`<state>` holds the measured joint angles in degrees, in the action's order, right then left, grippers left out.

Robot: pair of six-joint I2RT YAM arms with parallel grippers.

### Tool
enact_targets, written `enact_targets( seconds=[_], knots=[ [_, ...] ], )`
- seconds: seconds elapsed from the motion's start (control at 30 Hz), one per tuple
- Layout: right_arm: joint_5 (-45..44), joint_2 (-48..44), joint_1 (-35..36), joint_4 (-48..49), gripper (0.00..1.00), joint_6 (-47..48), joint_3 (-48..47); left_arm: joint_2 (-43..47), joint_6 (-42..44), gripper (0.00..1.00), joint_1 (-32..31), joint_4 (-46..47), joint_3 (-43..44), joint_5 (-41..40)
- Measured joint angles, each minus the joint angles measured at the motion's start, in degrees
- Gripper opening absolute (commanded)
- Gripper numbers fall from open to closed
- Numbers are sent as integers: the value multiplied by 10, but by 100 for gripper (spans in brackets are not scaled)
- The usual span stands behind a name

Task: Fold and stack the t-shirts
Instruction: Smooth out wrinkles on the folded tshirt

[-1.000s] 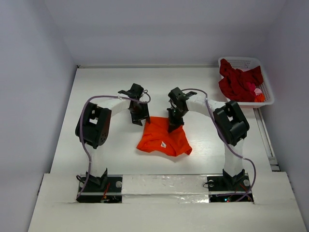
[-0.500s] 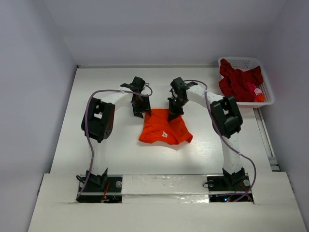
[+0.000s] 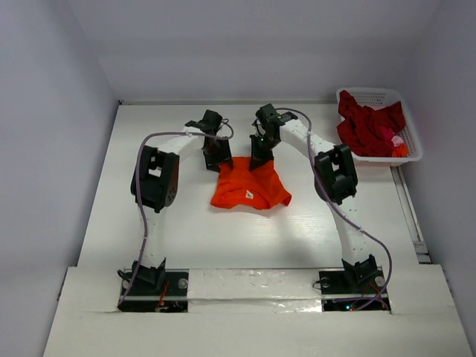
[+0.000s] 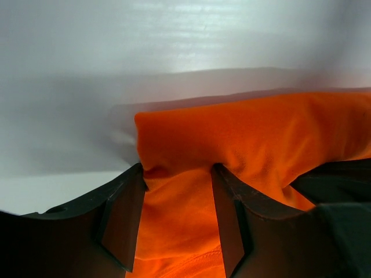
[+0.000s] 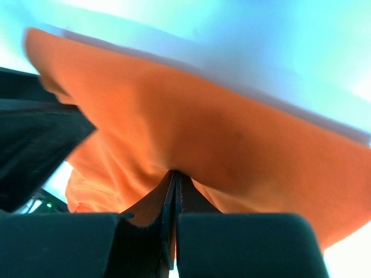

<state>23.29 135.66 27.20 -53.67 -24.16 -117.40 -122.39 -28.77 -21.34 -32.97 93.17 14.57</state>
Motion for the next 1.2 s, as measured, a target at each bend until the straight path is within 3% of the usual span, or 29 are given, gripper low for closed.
enact_targets(
  seconds=[0.27,0.67,1.2],
  knots=[
    [8,43,-19,-16,0,0,-80,-40,0,45,12,-11,67,2],
    [-10,16,-25,-16,0,0,-57,-41,0,45,30,-27,103,-9],
    [-27,-186,-25,-13,0,-5,-23,224,4,46,30,-20,20,-2]
  ],
)
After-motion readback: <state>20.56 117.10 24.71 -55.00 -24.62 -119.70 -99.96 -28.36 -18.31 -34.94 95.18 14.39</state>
